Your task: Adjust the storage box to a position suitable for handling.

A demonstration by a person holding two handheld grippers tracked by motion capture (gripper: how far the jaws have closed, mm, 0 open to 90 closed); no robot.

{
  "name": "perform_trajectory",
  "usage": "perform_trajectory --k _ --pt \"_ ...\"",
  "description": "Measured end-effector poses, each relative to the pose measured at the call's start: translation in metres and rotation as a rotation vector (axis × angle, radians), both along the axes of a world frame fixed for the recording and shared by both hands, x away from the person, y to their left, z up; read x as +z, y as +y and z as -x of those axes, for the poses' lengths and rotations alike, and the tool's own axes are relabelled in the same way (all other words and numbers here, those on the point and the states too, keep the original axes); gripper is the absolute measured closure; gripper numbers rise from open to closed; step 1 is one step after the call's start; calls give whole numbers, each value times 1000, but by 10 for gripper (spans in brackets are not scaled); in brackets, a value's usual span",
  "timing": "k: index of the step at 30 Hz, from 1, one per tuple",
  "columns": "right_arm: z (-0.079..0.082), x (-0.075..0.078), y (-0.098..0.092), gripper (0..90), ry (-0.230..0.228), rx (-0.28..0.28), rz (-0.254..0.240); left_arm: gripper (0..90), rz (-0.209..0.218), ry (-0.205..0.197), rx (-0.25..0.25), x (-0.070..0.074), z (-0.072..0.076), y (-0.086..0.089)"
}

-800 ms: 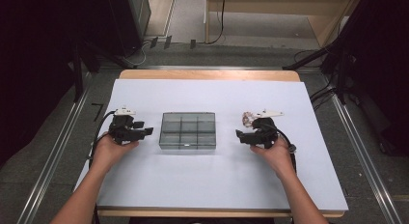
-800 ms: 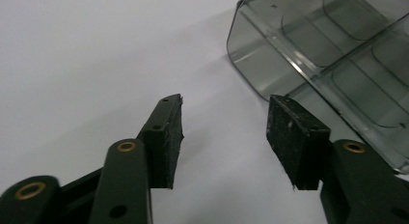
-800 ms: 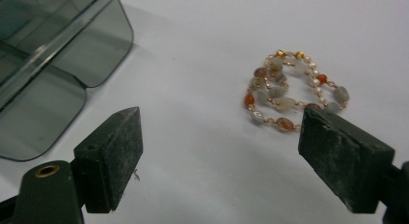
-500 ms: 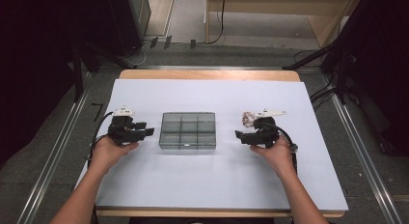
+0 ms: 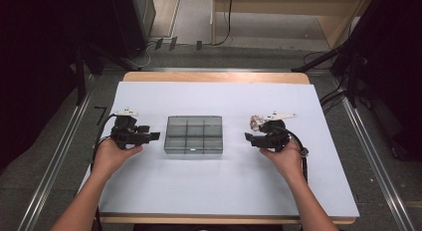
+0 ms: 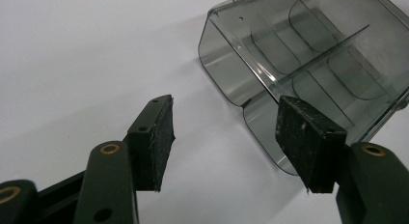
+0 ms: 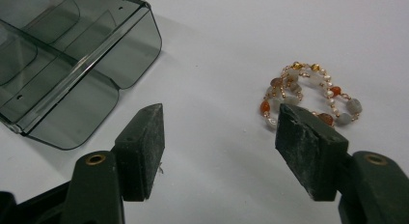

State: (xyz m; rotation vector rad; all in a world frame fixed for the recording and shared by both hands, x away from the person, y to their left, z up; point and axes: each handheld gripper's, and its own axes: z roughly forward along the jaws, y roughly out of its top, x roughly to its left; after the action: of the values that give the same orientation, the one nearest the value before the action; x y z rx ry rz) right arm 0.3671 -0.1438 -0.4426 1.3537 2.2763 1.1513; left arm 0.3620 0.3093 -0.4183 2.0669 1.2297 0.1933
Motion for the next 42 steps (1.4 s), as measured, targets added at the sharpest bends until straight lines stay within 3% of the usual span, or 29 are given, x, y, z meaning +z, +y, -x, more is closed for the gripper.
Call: perform_trajectory --k 3,8,16,33,42 --pt "0 0 -2 371 6 0 -8 390 -21 -2 -14 0 1 -1" --pt "-1 1 -3 379 10 -10 -8 392 -18 -21 -22 5 3 -2" --pt "0 2 -2 396 22 -9 -7 395 -8 -16 -19 7 4 -3" --pt "6 7 11 442 24 35 11 403 -37 -39 -34 12 19 -5" --pt "17 9 23 453 22 70 9 407 -24 -41 -58 16 28 -10"
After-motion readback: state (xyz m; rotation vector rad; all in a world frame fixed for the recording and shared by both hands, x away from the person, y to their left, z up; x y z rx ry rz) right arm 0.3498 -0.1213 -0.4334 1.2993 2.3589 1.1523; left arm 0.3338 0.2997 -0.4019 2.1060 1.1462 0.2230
